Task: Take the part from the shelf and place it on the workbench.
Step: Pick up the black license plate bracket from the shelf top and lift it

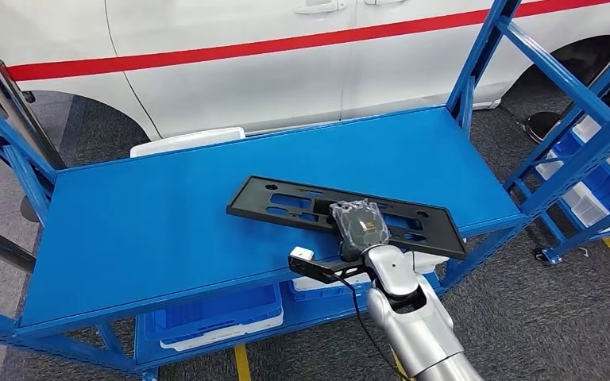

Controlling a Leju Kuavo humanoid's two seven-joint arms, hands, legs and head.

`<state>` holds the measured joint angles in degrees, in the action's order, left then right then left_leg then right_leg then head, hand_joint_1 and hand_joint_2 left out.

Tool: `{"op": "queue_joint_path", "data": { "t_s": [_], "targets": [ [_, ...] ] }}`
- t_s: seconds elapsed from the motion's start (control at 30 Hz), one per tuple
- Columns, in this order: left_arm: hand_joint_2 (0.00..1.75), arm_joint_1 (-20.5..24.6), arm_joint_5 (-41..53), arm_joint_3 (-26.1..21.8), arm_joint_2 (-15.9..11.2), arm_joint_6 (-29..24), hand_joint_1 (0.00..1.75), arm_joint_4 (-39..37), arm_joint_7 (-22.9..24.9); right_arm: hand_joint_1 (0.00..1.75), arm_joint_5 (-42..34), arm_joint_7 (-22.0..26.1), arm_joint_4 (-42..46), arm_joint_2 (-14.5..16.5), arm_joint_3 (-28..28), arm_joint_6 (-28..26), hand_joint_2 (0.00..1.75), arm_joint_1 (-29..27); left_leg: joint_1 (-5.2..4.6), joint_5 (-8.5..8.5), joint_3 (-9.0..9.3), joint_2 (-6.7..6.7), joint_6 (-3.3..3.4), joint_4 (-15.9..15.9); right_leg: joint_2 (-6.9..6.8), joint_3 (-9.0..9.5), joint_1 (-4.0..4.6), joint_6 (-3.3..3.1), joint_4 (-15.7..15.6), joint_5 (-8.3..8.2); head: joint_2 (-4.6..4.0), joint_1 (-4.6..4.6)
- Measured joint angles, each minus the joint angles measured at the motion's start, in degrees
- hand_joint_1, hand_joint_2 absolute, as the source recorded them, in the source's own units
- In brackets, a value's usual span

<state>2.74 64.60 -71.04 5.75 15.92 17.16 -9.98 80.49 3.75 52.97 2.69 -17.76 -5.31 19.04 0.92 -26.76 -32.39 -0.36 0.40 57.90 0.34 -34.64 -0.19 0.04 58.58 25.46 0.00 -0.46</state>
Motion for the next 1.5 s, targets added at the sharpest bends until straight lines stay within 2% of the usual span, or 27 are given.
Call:
{"op": "queue_joint_path", "data": {
  "t_s": [0.1,0.23,0.43,0.53,0.67,0.77,0.83,0.9,0.93,0.97,1.0,1.03,1.1,1.13,1.17,1.23,1.27,1.3,1.33,1.37,1.43,1.47,1.5],
  "targets": [
    [1.75,0.1,-0.2,-0.1,0.0,-1.7,0.0,-0.3,2.2,1.75,0.2,0.7,1.3,-0.6,0.3,-0.7,1.75,-0.3,-0.02,-0.01,0.0,0.0,0.01,0.0,0.0,0.0,0.0,0.0,0.0,0.0,0.0,0.0],
    [1.75,0.3,-1.4,-0.9,0.0,-2.5,0.0,-0.4,4.8,1.75,0.7,1.8,5.3,-0.8,1.0,-5.0,1.75,-1.8,-0.04,-0.01,-0.02,0.0,0.01,0.0,-0.02,-0.01,-0.01,0.0,0.0,0.0,0.0,0.0],
    [1.75,0.3,0.9,-1.1,0.2,-3.8,0.0,-0.8,11.5,1.75,0.9,4.2,17.3,-1.3,1.2,-8.4,1.75,-4.4,-0.08,-0.13,-0.04,0.0,0.1,0.1,0.01,-0.03,-0.14,0.01,0.0,0.0,0.0,0.0],
    [1.75,0.3,1.4,-1.1,0.2,-4.1,0.0,-0.9,13.1,1.75,1.3,5.0,23.4,-1.5,1.2,-8.9,1.75,-5.4,-0.12,-0.23,-0.07,0.0,0.23,0.3,0.0,0.0,-0.21,0.06,-0.1,0.01,0.0,0.0],
    [1.75,0.4,1.9,-1.1,0.3,-4.3,0.0,-1.0,13.7,1.75,2.0,5.6,29.9,-2.1,1.2,-9.9,1.75,-7.1,-0.24,-0.42,-0.16,0.0,0.59,0.6,0.01,0.09,-0.34,0.38,-0.1,-0.01,0.0,0.0],
    [1.75,0.5,2.8,-1.0,0.5,-4.7,0.0,-0.9,13.8,1.75,2.2,6.0,34.1,-2.7,1.2,-10.3,1.75,-8.4,-0.17,0.22,0.06,0.12,1.23,0.1,0.07,0.28,-0.39,0.98,-0.1,-0.07,0.0,-0.01],
    [1.75,0.6,3.5,-0.7,0.8,-4.9,0.0,-0.9,14.0,1.75,2.3,6.3,36.5,-3.3,1.2,-10.4,1.75,-9.2,0.19,0.97,0.31,0.34,1.79,-0.8,0.05,-0.6,-0.37,1.37,2.4,2.32,0.0,0.01],
    [1.75,0.6,4.0,-0.4,1.0,-5.1,0.0,-0.9,14.1,1.75,2.2,6.6,38.0,-3.9,1.2,-10.5,1.75,-9.8,0.34,1.25,0.19,0.55,2.07,-1.0,-0.01,-3.12,-0.57,1.72,8.9,6.57,0.0,0.02],
    [1.75,0.6,4.1,-0.3,1.1,-5.1,0.0,-0.9,14.2,1.75,2.2,6.7,38.5,-4.1,1.2,-10.5,1.75,-10.1,0.35,1.28,0.03,0.62,2.08,-0.9,-0.02,-4.39,-0.71,1.9,12.2,8.01,0.0,0.01],
    [1.75,0.6,4.5,-0.1,1.2,-5.2,0.0,-0.9,14.3,1.75,2.2,6.7,38.9,-4.3,1.2,-10.4,1.75,-10.5,0.38,1.31,-0.16,0.68,2.04,-0.7,-0.03,-5.16,-0.88,2.09,14.4,8.66,0.0,0.02],
    [1.75,0.6,5.0,0.1,1.3,-5.3,0.0,-0.9,14.5,1.75,2.1,6.7,39.2,-4.5,1.2,-10.3,1.75,-10.8,0.42,1.33,-0.39,0.71,1.99,-0.5,-0.05,-5.01,-1.05,2.24,14.7,8.18,0.0,0.01],
    [1.75,0.6,5.9,0.4,1.5,-5.4,0.0,-0.9,14.9,1.75,1.9,6.7,39.7,-4.7,1.2,-10.3,1.75,-11.2,0.5,1.33,-0.63,0.72,1.87,-0.2,-0.1,-3.65,-1.24,2.35,12.6,6.66,0.0,0.01],
    [1.75,0.6,8.1,1.6,1.8,-5.5,0.0,-0.9,16.0,1.75,1.7,6.9,40.8,-4.8,1.2,-10.1,1.75,-11.8,0.57,1.26,-1.14,0.65,1.38,0.4,-0.19,0.76,-1.39,2.38,5.2,3.64,0.0,0.01],
    [1.75,0.6,9.5,2.3,2.0,-5.5,0.0,-0.9,16.6,1.75,1.7,7.0,41.4,-4.9,1.2,-10.1,1.75,-12.1,0.54,1.28,-1.31,0.58,1.0,0.7,-0.14,2.29,-1.28,2.14,2.4,2.73,0.0,0.02],
    [1.75,0.6,10.7,3.2,2.2,-5.6,0.0,-0.9,17.0,1.75,1.7,7.1,41.9,-5.0,1.2,-10.1,1.75,-12.4,0.48,1.38,-1.43,0.51,0.59,0.8,-0.08,3.01,-1.11,1.81,0.9,2.53,0.0,0.02],
    [1.75,0.5,12.7,4.8,2.6,-5.7,0.0,-0.8,17.6,1.75,1.8,7.1,43.0,-5.1,1.2,-10.0,1.75,-13.1,0.42,1.86,-1.65,0.4,-0.3,0.8,0.02,2.6,-0.84,0.84,0.7,2.23,0.0,0.01],
    [1.75,0.4,13.3,5.5,2.8,-5.6,0.0,-0.8,17.7,1.75,1.9,7.1,43.5,-5.1,1.2,-9.9,1.75,-13.4,0.48,1.71,-1.9,0.38,-0.67,1.0,-0.08,2.38,-0.89,0.31,0.4,1.98,0.0,-0.01],
    [1.75,0.4,13.8,6.0,3.0,-5.6,0.0,-0.8,17.7,1.75,1.9,7.1,44.1,-5.1,1.2,-9.7,1.75,-13.6,0.55,0.84,-2.37,0.38,-0.93,1.7,-0.16,2.05,-0.94,-0.3,0.2,1.56,0.0,-0.02],
    [1.75,0.4,14.1,6.5,3.1,-5.5,0.0,-0.8,17.7,1.75,2.0,7.1,44.6,-5.1,1.2,-9.6,1.75,-13.9,0.63,-0.95,-3.12,0.38,-1.08,3.5,-0.25,1.66,-1.0,-0.87,0.0,1.08,0.0,-0.02],
    [1.75,0.4,14.4,6.9,3.2,-5.5,0.0,-0.8,17.7,1.75,2.0,7.1,45.0,-5.1,1.2,-9.4,1.75,-14.0,0.7,-3.46,-4.14,0.39,-1.17,6.4,-0.33,1.19,-0.96,-1.28,-0.1,0.62,0.0,-0.02],
    [1.75,0.5,14.7,7.5,3.3,-5.5,0.0,-0.8,17.6,1.75,2.1,7.1,45.5,-5.1,1.2,-9.3,1.75,-14.4,0.68,-8.04,-6.2,0.39,-1.34,13.5,-0.34,-0.03,-0.66,-1.65,0.1,-0.21,0.0,-0.03],
    [1.75,0.5,14.8,7.8,3.3,-5.4,0.0,-0.8,17.5,1.75,2.2,7.1,45.6,-5.1,1.2,-9.3,1.75,-14.7,0.66,-8.84,-6.45,0.39,-1.36,15.7,-0.34,-0.68,-0.47,-1.69,0.2,-0.63,0.0,-0.03],
    [1.75,0.5,14.9,8.0,3.3,-5.4,0.0,-0.8,17.4,1.75,2.3,7.1,45.8,-5.1,1.2,-9.2,1.75,-14.9,0.62,-8.49,-5.77,0.39,-1.28,16.1,-0.34,-1.35,-0.3,-1.69,0.3,-1.03,0.0,-0.03]
  ]
}}
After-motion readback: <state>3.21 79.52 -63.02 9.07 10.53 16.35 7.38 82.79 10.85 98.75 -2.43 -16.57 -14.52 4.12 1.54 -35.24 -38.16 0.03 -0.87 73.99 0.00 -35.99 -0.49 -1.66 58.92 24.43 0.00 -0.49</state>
